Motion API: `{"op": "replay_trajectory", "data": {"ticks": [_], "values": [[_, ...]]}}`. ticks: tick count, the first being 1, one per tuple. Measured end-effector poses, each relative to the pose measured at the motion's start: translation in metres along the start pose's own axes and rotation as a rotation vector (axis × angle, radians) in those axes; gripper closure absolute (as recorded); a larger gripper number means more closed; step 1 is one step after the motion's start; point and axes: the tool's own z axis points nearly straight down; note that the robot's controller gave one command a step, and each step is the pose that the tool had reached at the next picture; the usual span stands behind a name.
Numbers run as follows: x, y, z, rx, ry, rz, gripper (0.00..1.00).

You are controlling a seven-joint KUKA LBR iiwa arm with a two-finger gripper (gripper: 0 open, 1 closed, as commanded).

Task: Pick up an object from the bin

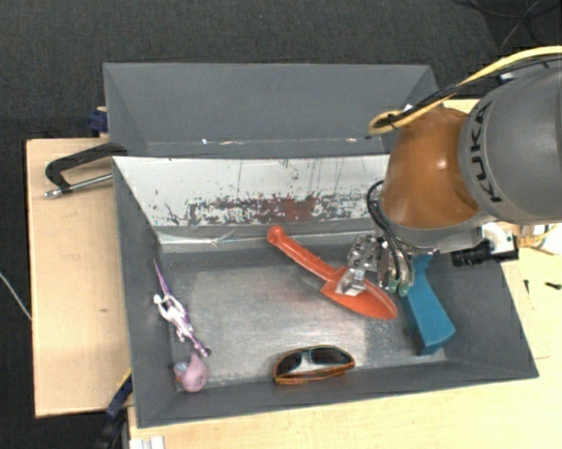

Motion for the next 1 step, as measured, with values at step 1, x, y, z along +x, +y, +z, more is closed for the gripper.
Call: {"op": "replay_trajectory", "data": {"ticks": [1], "values": [[-0.002,0.0003,-0.0152,-0.002,-0.007,0.0,1.0]]}}
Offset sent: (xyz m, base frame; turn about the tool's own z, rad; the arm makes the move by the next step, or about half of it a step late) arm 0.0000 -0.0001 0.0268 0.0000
